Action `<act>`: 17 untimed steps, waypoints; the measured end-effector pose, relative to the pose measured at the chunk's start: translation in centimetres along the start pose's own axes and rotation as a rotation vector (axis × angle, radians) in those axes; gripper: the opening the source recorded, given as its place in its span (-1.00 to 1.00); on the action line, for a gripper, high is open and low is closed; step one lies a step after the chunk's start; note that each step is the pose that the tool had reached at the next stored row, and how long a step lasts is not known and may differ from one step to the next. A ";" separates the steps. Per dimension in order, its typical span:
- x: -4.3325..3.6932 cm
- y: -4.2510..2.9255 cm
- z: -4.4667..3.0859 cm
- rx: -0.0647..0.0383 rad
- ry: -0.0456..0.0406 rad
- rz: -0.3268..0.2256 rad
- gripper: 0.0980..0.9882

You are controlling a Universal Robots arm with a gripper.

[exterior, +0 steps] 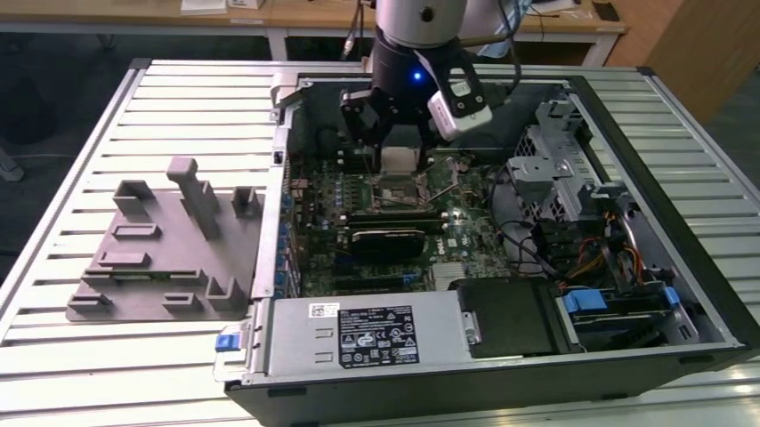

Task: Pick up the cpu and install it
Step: 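Pick up the cpu and move it towards the insertion slot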

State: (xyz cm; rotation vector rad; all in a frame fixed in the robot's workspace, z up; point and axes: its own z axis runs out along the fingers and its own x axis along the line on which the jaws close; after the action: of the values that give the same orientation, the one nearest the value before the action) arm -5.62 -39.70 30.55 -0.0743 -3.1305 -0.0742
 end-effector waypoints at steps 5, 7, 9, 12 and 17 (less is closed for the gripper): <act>-0.01 0.45 0.92 0.001 0.0082 0.000 0.00; -0.02 0.68 1.29 0.001 0.0110 0.000 0.00; -0.02 0.92 1.67 0.001 0.0142 0.001 0.00; -0.05 1.32 2.23 0.001 0.0187 0.001 0.00; -0.08 2.00 3.04 0.001 0.0250 0.001 0.00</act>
State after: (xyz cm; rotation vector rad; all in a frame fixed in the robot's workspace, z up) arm -5.47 -37.56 27.61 -0.0746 -3.1054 -0.0725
